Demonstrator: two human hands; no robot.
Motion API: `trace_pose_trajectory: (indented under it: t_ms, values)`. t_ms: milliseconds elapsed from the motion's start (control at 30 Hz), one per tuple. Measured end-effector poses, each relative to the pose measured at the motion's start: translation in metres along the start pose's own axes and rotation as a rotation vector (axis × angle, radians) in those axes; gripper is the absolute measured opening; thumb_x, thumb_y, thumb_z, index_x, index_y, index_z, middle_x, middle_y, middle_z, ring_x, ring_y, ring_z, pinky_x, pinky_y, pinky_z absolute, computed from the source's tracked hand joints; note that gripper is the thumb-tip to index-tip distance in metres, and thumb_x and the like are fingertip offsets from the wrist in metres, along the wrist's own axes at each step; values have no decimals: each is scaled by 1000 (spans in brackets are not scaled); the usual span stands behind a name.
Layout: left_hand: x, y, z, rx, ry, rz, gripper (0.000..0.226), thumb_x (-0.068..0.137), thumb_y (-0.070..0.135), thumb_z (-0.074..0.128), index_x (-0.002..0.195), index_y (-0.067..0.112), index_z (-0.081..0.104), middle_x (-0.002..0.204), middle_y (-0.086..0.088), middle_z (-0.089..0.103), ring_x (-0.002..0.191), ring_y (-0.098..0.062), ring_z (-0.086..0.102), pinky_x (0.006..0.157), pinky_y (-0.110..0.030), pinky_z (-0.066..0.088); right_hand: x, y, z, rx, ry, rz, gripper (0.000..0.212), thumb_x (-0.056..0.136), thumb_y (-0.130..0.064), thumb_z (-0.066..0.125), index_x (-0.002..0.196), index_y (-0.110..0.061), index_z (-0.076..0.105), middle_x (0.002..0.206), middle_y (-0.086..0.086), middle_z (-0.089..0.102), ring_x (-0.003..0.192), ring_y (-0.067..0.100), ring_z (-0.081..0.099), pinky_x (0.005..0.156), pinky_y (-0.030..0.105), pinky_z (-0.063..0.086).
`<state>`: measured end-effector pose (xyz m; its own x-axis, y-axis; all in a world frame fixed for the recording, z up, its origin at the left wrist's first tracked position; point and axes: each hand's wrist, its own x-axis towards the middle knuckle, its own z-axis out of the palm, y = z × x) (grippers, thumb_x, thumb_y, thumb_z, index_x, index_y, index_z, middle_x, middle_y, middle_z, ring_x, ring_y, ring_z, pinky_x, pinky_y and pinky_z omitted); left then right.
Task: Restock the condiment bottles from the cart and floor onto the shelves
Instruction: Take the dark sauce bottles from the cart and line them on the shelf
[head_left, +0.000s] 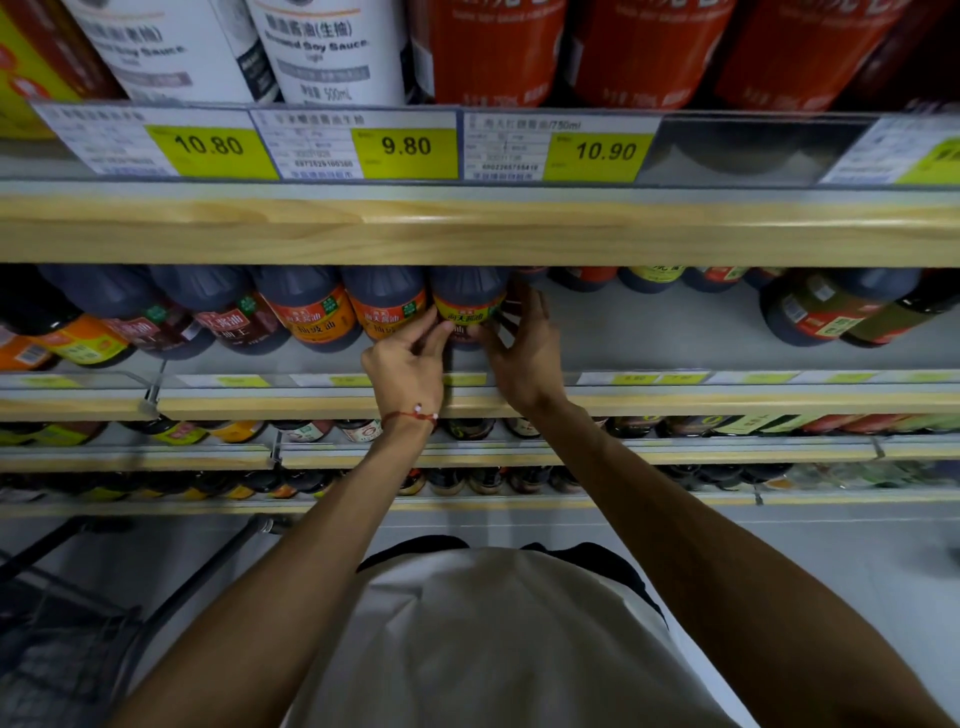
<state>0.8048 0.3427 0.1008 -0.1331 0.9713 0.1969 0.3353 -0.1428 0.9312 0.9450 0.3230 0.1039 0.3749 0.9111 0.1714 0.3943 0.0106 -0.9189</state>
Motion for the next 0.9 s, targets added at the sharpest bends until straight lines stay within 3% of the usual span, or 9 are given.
trace_pose_trajectory:
  t_ms: [100,233,333,400,533,600,767,900]
  values:
    - [-1,0,-3,-17,-71,-2,38,86,17,79,122,7,73,118,-7,74,113,-15,70,100,-43,57,-3,-3,1,-12,0,17,67,91,-12,78,148,-4,44,140,14,53,112,-11,56,101,26,55]
    - [-3,13,-14,47,-235,-41,54,88,16,77,140,13,62,133,-5,68,126,-12,62,108,-37,51,-14,-9,1,-37,-59,43,79,86,-23,78,153,-7,41,145,13,49,129,23,57,108,42,53]
    - [-3,22,-21,129,-369,-68,65,92,11,72,152,16,48,143,-5,61,134,-19,56,112,-38,47,-23,-10,-8,-105,-160,19,80,88,-9,74,158,-8,34,154,12,45,135,25,53,112,36,49]
    - [-7,26,-24,168,-385,-59,64,92,7,69,152,15,48,144,-5,60,134,-22,56,112,-41,48,-29,-14,-17,-154,-198,13,74,90,-3,71,156,-7,37,153,13,45,129,24,56,107,28,48]
    - [-27,44,-30,219,-293,-31,52,91,0,66,141,9,58,133,-6,65,125,-21,61,98,-22,48,-46,-21,-33,-178,-234,-75,48,93,-6,68,139,-6,55,143,12,54,124,25,58,107,45,51]
    - [-43,53,-36,278,-236,-12,47,92,3,65,139,9,60,132,-7,66,119,-19,62,94,-18,46,-57,-24,-43,-223,-282,-130,39,93,-10,68,131,-9,63,137,10,57,123,27,58,104,48,52]
    - [-91,65,-61,549,-227,2,52,94,21,67,144,14,56,142,-10,59,130,-30,55,100,-44,53,-88,-41,-67,-435,-338,-285,35,86,-29,69,117,-14,70,117,3,64,114,27,58,84,39,53]
    - [-132,70,-85,834,-227,49,55,90,39,58,139,13,59,128,-12,65,113,-37,61,88,-48,56,-103,-51,-73,-560,-367,-494,41,79,-39,65,110,-14,73,107,3,68,105,29,62,86,41,51]
